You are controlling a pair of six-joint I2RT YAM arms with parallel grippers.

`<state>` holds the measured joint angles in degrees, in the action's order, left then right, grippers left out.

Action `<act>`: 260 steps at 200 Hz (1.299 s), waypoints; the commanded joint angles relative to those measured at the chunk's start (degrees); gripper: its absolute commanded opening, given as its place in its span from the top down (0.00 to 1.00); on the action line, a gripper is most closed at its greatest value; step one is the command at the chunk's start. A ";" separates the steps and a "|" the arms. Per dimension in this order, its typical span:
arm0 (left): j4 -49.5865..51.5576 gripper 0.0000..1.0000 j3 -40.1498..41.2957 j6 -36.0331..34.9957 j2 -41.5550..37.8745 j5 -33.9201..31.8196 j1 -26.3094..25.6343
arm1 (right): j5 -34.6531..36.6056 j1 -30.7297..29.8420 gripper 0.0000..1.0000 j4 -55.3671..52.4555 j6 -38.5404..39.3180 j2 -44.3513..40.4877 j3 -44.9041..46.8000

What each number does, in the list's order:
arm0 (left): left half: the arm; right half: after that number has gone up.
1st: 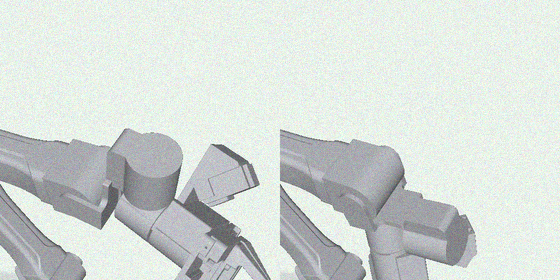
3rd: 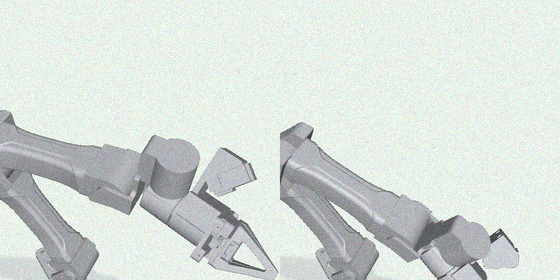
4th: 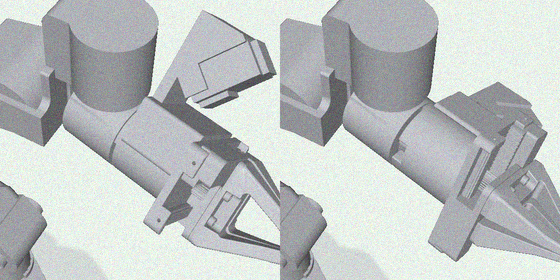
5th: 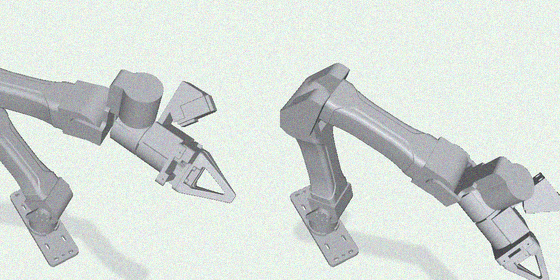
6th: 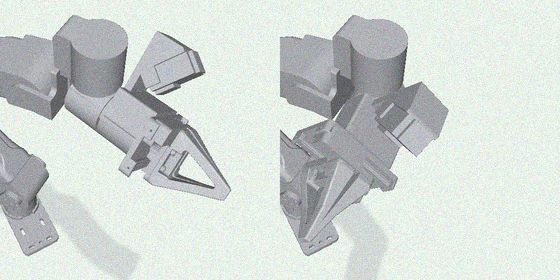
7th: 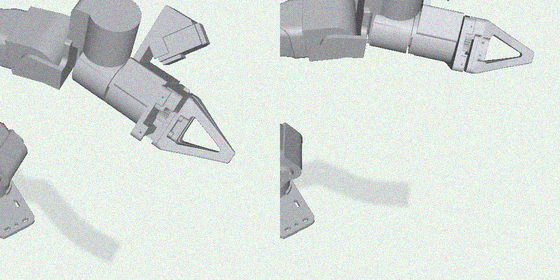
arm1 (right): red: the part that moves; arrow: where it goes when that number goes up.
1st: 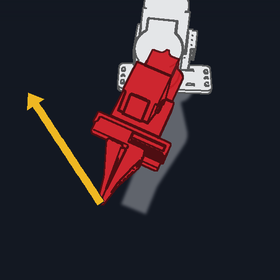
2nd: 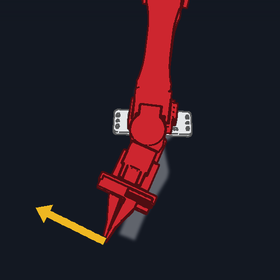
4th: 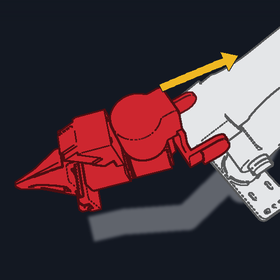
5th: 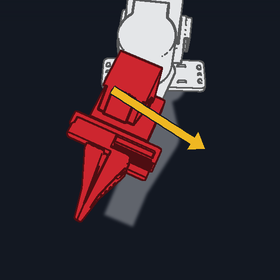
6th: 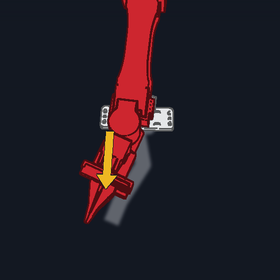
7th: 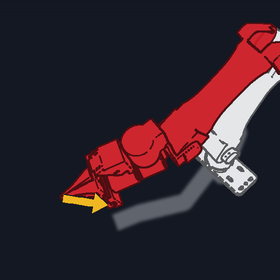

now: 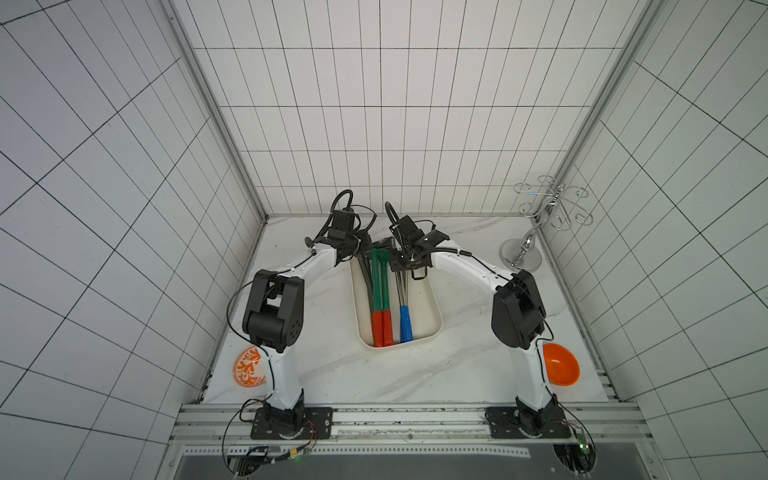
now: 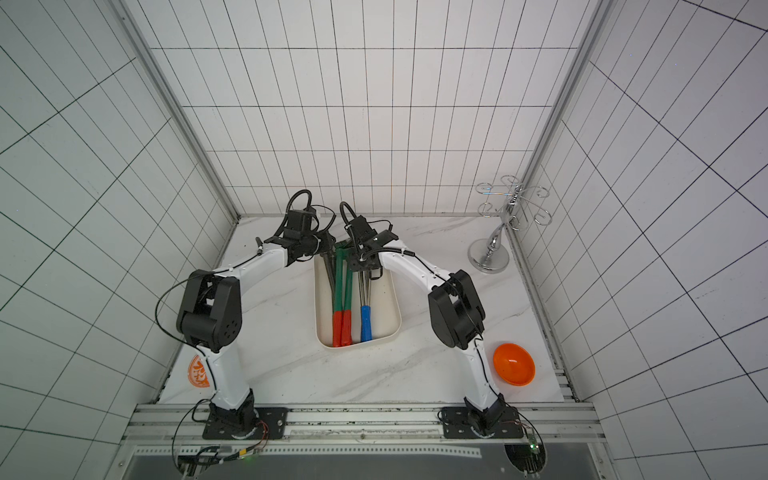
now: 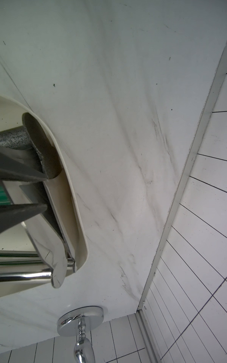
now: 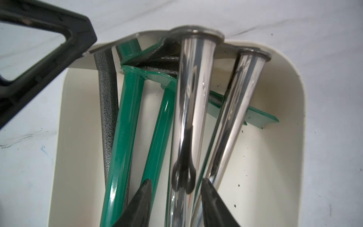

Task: Put the small hoe into the storage box
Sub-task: Place the hoe in the storage box.

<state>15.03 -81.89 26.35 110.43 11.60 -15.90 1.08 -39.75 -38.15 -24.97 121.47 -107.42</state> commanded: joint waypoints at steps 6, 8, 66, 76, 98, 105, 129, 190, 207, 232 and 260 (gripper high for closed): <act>5.19 0.77 1.22 -0.25 2.12 1.21 -0.62 | -1.73 0.54 0.57 0.70 0.79 1.26 2.96; 5.19 0.77 1.27 -0.25 2.15 1.23 -0.62 | -1.88 0.52 0.57 0.75 0.73 1.34 2.95; 5.19 0.77 1.47 -0.24 2.49 1.39 -0.53 | -6.22 1.84 0.68 3.90 1.11 1.67 5.30; 5.19 0.77 1.52 -0.25 2.58 1.47 -0.54 | -6.52 1.99 0.74 4.45 1.30 0.87 5.78; 5.10 0.77 1.62 -0.12 2.70 1.70 -0.57 | -6.00 2.10 0.83 4.84 1.85 -0.92 6.14; 5.09 0.76 1.64 -0.07 2.74 1.71 -0.62 | -5.39 2.13 0.87 4.77 1.95 -1.50 6.16; 5.01 0.76 1.63 0.10 2.82 2.02 -0.63 | -2.80 2.22 0.92 4.34 2.50 -3.07 5.70; 4.92 0.76 1.91 0.19 2.61 1.82 -0.80 | 3.44 1.97 1.00 4.99 0.88 -5.39 6.58; 4.84 0.76 2.06 0.17 2.38 1.83 -0.80 | 5.89 1.85 1.00 6.60 0.28 -7.14 7.46; 4.84 0.76 2.17 0.26 1.99 1.84 -0.80 | 9.07 1.81 1.00 6.53 -0.61 -7.48 6.63; 4.84 0.76 2.60 0.30 0.95 1.76 -0.80 | 11.05 1.78 1.00 5.72 -1.55 -6.45 5.81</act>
<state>15.09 -81.58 26.61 110.56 12.10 -15.88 5.17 -38.50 -34.63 -24.10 118.34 -102.37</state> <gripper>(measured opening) 0.241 0.239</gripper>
